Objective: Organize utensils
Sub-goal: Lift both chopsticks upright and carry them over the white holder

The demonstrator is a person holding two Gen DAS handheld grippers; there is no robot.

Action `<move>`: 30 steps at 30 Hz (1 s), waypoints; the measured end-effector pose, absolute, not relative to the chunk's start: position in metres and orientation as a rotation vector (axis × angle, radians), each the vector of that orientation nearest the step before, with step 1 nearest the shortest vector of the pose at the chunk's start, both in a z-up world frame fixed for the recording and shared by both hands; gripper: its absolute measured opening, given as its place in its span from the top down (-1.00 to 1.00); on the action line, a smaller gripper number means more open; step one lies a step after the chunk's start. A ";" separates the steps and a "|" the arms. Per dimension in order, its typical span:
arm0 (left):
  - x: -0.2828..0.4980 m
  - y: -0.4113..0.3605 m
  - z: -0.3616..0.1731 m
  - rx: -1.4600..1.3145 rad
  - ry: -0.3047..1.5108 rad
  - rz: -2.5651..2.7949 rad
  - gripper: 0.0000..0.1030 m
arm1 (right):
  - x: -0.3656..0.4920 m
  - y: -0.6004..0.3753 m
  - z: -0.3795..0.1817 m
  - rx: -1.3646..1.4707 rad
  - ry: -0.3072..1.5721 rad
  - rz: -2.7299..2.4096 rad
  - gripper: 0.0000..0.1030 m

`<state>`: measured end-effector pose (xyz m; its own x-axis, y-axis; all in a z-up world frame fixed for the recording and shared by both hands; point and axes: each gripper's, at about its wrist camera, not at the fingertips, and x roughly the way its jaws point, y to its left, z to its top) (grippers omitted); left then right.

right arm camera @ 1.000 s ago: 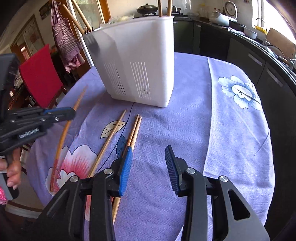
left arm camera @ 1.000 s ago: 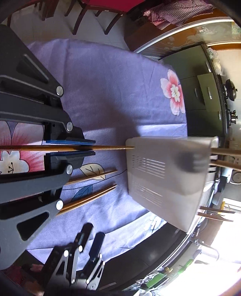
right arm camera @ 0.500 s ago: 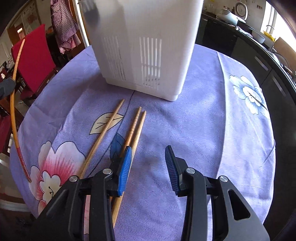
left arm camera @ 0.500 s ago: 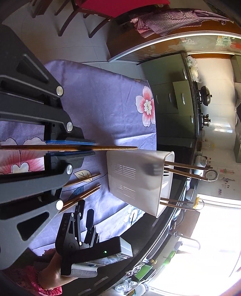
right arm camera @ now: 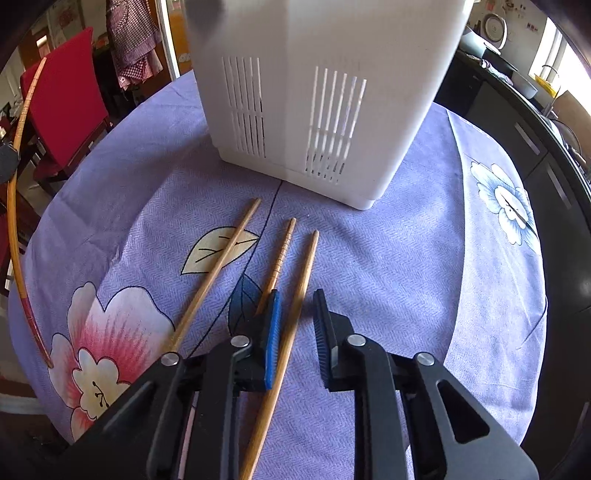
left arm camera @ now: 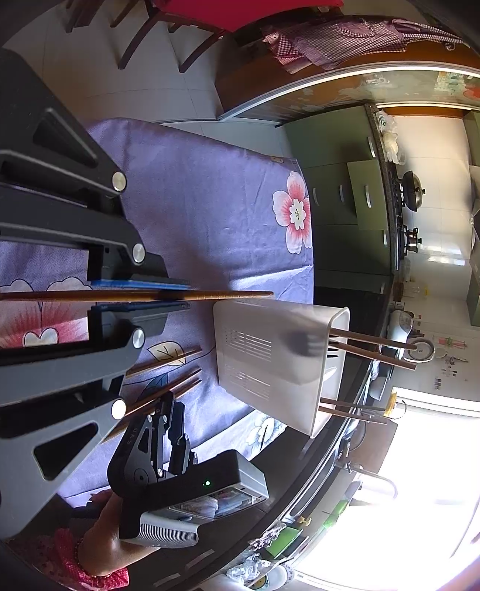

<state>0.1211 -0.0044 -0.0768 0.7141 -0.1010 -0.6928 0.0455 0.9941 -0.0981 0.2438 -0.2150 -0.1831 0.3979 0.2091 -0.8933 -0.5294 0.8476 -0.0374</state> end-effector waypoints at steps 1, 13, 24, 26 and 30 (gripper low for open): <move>0.121 -0.004 -0.077 -0.078 0.773 -0.083 0.89 | 0.247 -0.215 -0.183 -0.330 1.070 0.484 0.70; 0.119 -0.006 -0.076 -0.073 0.775 -0.086 0.89 | 0.256 -0.227 -0.180 -0.267 1.099 0.470 0.86; 0.111 -0.003 -0.054 -0.068 0.718 -0.079 0.89 | 0.221 -0.280 -0.075 -0.057 0.799 0.507 0.87; 0.108 -0.003 -0.047 -0.065 0.700 -0.077 0.89 | 0.208 -0.293 -0.053 -0.027 0.734 0.506 0.87; 0.102 -0.003 -0.038 -0.059 0.668 -0.069 0.89 | 0.186 -0.310 -0.026 -0.012 0.664 0.490 0.87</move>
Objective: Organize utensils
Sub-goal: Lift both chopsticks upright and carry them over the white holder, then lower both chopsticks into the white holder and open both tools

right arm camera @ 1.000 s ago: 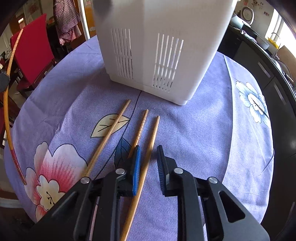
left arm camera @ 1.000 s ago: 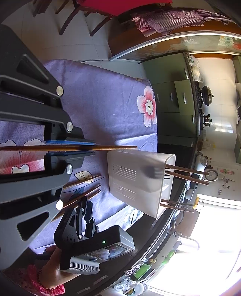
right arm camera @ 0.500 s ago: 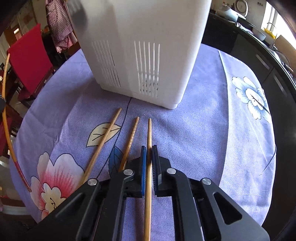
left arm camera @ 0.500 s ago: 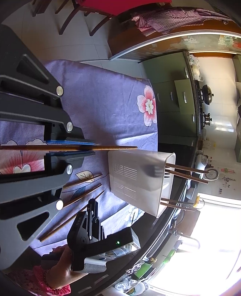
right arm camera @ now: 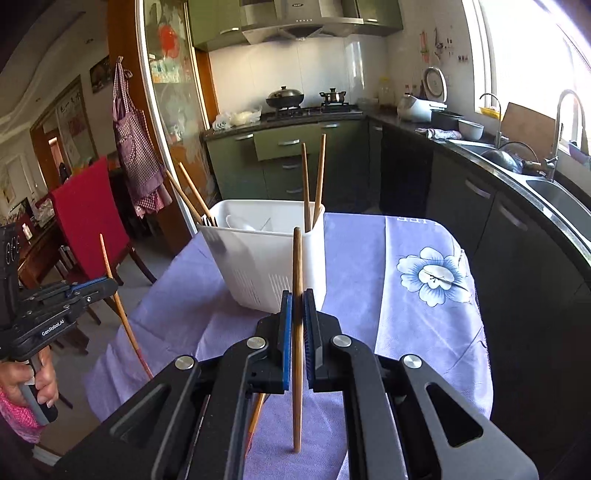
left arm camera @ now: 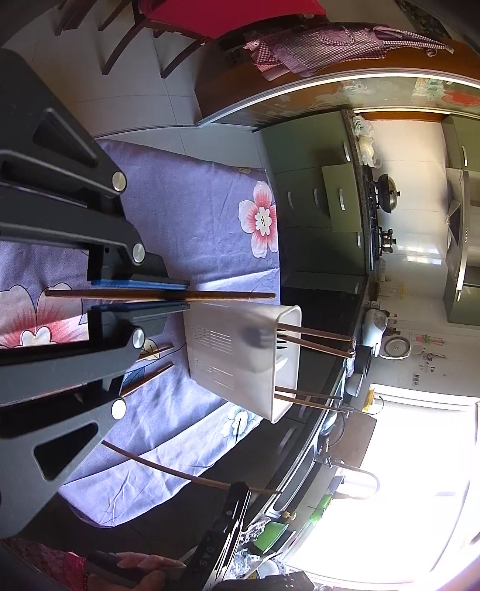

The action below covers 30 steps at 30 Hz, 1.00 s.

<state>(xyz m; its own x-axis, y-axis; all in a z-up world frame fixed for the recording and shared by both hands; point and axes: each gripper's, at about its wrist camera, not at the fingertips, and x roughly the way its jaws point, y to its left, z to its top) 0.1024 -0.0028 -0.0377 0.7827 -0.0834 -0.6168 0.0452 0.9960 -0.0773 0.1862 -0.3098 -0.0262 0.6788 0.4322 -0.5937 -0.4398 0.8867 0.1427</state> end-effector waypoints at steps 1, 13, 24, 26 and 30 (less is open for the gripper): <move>0.101 -0.003 -0.036 -0.060 0.663 -0.068 0.89 | 0.183 -0.312 -0.024 -0.010 0.659 0.490 0.87; 0.092 -0.010 -0.032 -0.019 0.645 -0.067 0.89 | 0.142 -0.336 -0.021 0.011 0.598 0.465 0.87; 0.092 -0.011 -0.029 -0.016 0.640 -0.070 0.89 | 0.144 -0.342 -0.022 0.036 0.604 0.481 0.87; 0.093 -0.012 -0.028 -0.013 0.637 -0.070 0.89 | 0.145 -0.341 -0.020 0.039 0.603 0.486 0.87; 0.095 -0.013 -0.025 -0.010 0.633 -0.075 0.89 | 0.148 -0.341 -0.015 0.042 0.596 0.494 0.87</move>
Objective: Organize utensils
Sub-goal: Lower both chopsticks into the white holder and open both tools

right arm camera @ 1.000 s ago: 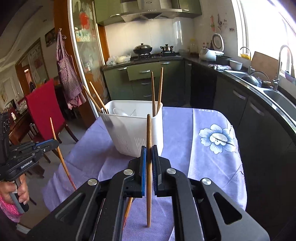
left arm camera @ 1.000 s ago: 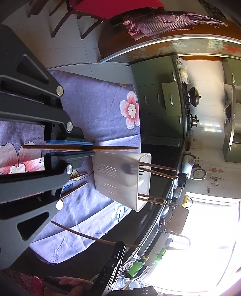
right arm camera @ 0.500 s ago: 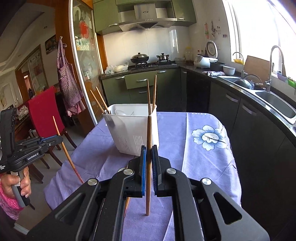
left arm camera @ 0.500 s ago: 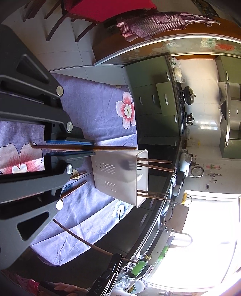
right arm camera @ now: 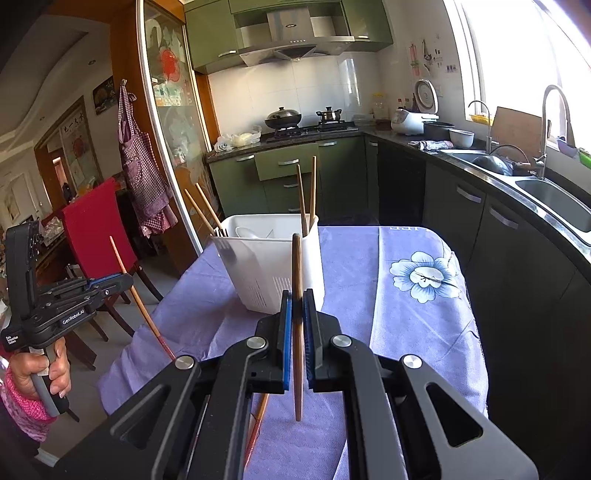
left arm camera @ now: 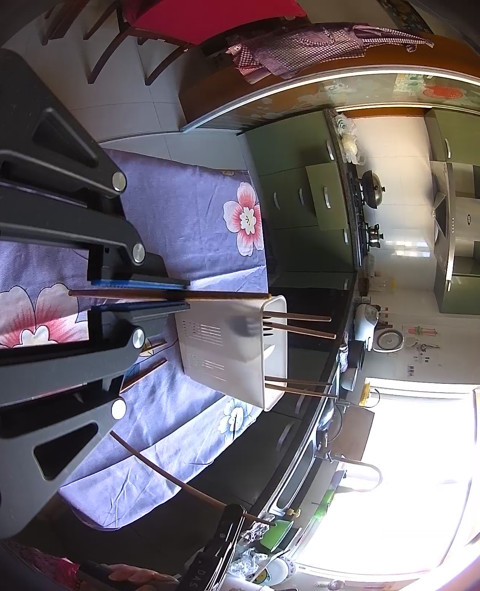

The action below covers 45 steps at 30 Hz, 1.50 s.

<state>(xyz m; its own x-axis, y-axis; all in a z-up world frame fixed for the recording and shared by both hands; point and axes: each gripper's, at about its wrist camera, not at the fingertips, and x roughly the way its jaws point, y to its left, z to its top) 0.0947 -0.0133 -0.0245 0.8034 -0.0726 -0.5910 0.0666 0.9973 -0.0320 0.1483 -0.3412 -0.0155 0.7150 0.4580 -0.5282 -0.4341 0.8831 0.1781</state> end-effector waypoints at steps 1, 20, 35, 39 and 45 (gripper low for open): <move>0.095 -0.013 -0.023 -0.012 0.633 -0.077 0.89 | 0.149 -0.341 -0.013 0.043 0.592 0.496 0.87; 0.130 -0.044 0.092 0.004 0.464 -0.181 0.89 | 0.170 -0.312 0.105 -0.001 0.369 0.561 0.87; 0.224 -0.076 0.111 0.019 0.383 -0.105 0.89 | 0.272 -0.282 0.118 0.036 0.369 0.518 0.87; 0.247 -0.076 0.079 0.032 0.483 -0.084 0.89 | 0.294 -0.276 0.089 0.023 0.432 0.517 0.87; 0.252 -0.072 0.051 0.055 0.571 -0.086 0.88 | 0.306 -0.271 0.062 0.007 0.491 0.525 0.86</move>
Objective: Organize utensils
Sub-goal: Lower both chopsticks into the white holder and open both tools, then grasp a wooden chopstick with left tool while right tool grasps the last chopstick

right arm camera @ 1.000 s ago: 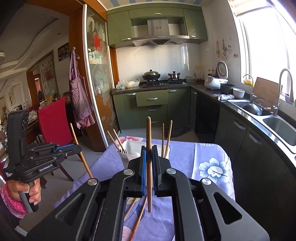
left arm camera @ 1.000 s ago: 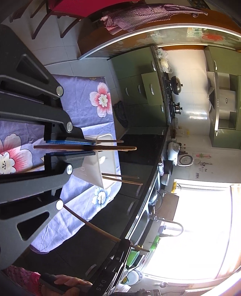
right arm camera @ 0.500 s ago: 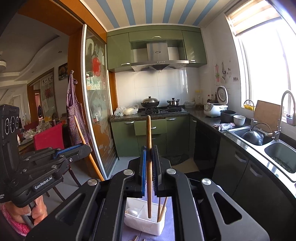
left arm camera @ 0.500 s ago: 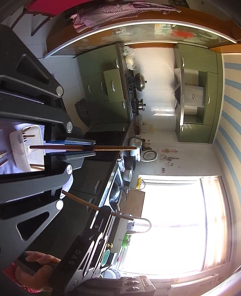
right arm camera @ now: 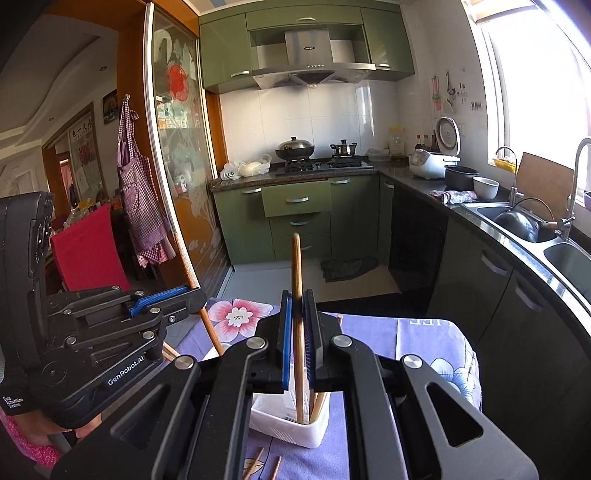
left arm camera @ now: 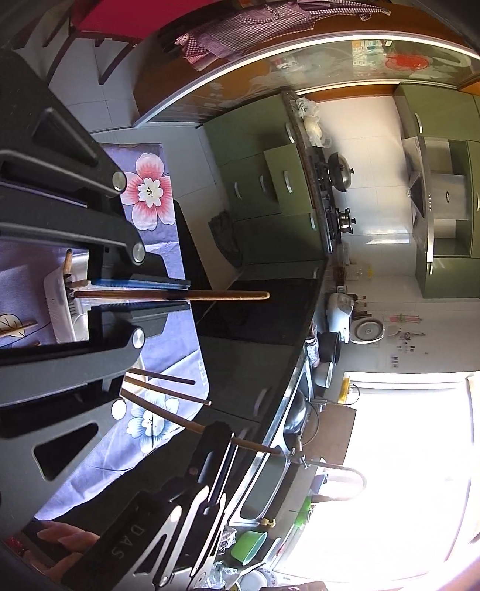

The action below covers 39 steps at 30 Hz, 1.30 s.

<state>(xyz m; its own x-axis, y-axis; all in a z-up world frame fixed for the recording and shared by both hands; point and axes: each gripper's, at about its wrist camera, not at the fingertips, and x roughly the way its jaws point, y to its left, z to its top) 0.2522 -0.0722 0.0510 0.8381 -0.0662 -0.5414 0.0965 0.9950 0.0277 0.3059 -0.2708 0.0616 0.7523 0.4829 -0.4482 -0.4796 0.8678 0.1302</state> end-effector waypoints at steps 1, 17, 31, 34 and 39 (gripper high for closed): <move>0.250 -0.072 0.050 0.061 0.573 -0.087 0.84 | 0.306 -0.271 0.060 0.009 0.492 0.526 0.86; 0.158 -0.071 0.031 0.032 0.621 -0.113 0.15 | 0.190 -0.316 0.049 -0.012 0.459 0.496 0.71; 0.186 -0.089 -0.146 -0.075 1.143 -0.107 0.44 | 0.126 -0.396 -0.062 0.052 0.655 0.389 0.47; 0.193 -0.094 -0.158 -0.090 1.176 -0.087 0.49 | 0.121 -0.404 -0.069 0.064 0.663 0.392 0.47; 0.199 -0.100 -0.163 -0.068 1.183 -0.061 0.49 | 0.124 -0.407 -0.072 0.081 0.677 0.399 0.47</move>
